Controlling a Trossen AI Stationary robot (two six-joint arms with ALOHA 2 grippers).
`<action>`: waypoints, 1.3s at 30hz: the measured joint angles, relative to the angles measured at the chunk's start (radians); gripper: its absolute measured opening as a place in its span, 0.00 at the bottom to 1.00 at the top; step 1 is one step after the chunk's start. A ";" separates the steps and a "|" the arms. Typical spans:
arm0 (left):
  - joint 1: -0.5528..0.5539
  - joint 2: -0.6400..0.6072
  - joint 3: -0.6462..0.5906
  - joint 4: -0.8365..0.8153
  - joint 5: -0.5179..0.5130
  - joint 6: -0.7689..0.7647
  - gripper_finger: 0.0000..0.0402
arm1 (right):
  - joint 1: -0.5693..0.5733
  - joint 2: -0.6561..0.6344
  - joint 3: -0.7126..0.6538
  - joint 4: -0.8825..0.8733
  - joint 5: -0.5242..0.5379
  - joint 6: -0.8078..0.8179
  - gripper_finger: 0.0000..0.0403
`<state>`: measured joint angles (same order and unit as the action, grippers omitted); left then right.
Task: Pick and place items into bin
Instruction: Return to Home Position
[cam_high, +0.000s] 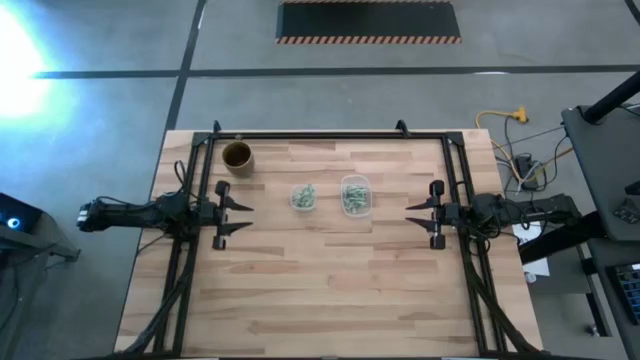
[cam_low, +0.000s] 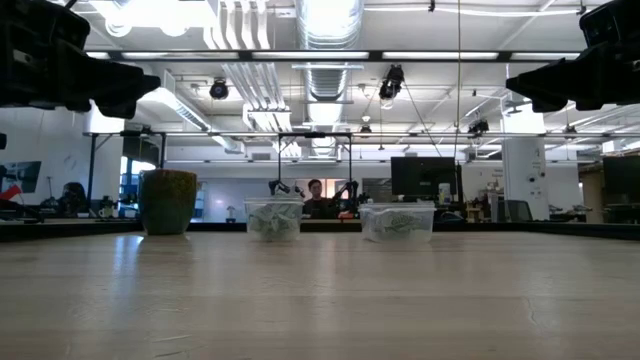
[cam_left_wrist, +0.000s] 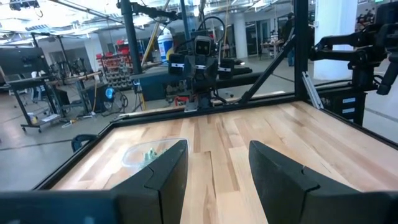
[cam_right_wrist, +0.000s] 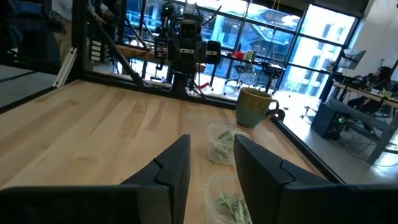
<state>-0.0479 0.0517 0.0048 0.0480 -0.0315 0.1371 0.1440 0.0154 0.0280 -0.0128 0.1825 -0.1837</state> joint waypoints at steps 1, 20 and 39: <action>0.000 0.000 0.000 0.002 0.000 0.000 0.39 | 0.000 0.000 0.000 0.000 0.000 0.000 0.28; 0.000 -0.001 0.000 0.002 0.001 0.000 0.39 | 0.000 0.000 0.000 0.000 0.000 0.000 0.26; 0.000 0.000 0.000 0.002 0.002 0.000 0.39 | 0.000 0.000 0.000 0.000 0.000 0.000 0.24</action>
<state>-0.0479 0.0521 0.0048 0.0500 -0.0299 0.1371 0.1440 0.0154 0.0280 -0.0125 0.1829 -0.1837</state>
